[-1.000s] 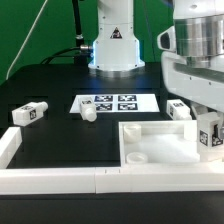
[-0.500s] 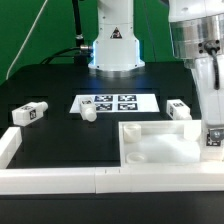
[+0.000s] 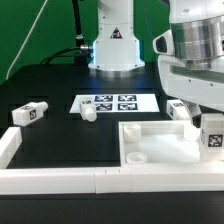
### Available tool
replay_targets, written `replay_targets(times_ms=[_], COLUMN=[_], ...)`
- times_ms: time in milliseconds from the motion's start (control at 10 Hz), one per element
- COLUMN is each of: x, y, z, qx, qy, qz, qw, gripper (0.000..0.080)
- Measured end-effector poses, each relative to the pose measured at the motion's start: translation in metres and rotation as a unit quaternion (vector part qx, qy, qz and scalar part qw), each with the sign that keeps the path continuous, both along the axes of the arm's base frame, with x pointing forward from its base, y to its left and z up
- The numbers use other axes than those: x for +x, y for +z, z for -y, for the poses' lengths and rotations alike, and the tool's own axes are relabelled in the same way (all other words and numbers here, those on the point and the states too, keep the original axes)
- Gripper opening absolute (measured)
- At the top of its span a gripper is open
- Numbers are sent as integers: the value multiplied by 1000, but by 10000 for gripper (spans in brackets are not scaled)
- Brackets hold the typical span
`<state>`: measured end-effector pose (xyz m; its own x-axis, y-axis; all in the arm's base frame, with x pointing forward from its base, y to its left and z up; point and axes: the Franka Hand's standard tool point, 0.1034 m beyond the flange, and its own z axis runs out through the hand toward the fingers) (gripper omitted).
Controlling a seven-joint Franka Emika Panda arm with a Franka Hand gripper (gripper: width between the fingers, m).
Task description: Assemble one leg
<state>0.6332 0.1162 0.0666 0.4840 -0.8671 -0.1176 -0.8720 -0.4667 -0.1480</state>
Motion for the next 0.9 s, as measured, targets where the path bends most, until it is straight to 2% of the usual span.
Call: replay_targets(times_ms=[300,400,500,600,700,800,900], x=[0,0,0,1,2,1,1], y=[-1,-1,-1,0,0,-1,-1], z=[1,2,3,6,7,7,7], qx=[-8,-19,-43,-57,-61,-59,-59], qy=[91,164,270,347,387,375,375], qz=[16,26,37,46,52,50,50], qw=[996,986,961,935,919,924,924], gripper=[647,649,649,648,648,648,553])
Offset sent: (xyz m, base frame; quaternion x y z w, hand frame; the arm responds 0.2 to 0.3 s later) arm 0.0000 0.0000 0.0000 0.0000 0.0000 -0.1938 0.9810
